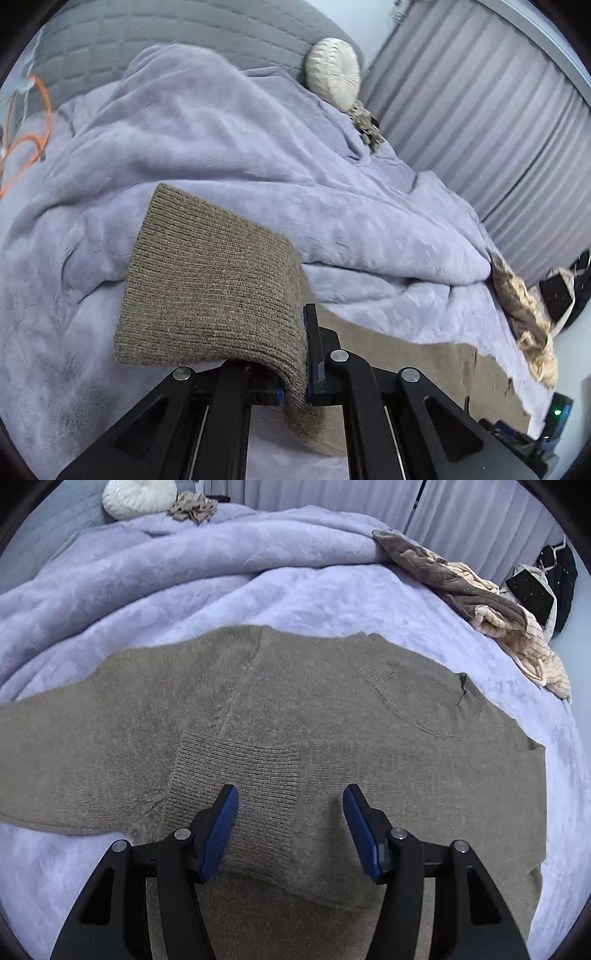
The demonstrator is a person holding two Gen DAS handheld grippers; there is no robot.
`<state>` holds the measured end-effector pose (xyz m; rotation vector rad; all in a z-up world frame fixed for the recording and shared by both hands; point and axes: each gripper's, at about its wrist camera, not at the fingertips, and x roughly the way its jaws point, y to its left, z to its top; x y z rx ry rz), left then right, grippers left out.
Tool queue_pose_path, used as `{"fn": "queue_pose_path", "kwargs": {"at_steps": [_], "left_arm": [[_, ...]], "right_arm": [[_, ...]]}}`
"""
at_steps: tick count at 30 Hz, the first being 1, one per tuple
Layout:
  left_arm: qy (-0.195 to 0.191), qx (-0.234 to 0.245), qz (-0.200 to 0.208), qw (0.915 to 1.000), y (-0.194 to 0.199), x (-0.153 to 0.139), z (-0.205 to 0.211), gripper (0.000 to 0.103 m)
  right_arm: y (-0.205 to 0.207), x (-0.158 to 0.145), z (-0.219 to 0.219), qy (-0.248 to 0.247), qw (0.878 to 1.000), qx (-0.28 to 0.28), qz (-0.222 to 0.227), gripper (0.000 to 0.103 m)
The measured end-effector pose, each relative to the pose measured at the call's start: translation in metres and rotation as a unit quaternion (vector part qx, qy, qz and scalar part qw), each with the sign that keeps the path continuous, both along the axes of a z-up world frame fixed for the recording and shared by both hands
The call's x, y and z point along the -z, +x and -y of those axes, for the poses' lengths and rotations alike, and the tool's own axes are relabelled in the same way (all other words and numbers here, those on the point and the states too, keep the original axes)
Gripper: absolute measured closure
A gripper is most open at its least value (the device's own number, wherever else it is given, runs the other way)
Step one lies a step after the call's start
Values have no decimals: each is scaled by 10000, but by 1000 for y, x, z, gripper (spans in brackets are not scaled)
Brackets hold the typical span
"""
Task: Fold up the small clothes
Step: 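Lift the sleeve with the left tool and carry it across the body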
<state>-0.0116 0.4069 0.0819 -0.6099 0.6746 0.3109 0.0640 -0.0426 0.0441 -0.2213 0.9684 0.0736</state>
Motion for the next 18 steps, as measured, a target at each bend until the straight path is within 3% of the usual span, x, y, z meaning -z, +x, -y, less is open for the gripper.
{"fn": "queue_pose_path", "kwargs": {"at_steps": [2, 10, 18], "left_arm": [[125, 172, -73, 9997, 7, -3, 18, 95], [164, 741, -376, 9964, 44, -7, 89, 95], [313, 1199, -792, 9891, 65, 0, 162, 95]], "right_arm": [[-14, 0, 24, 30, 9999, 125, 17, 32], [-62, 16, 119, 125, 9984, 493, -258, 32], [-82, 42, 128, -58, 9986, 455, 280, 19]]}}
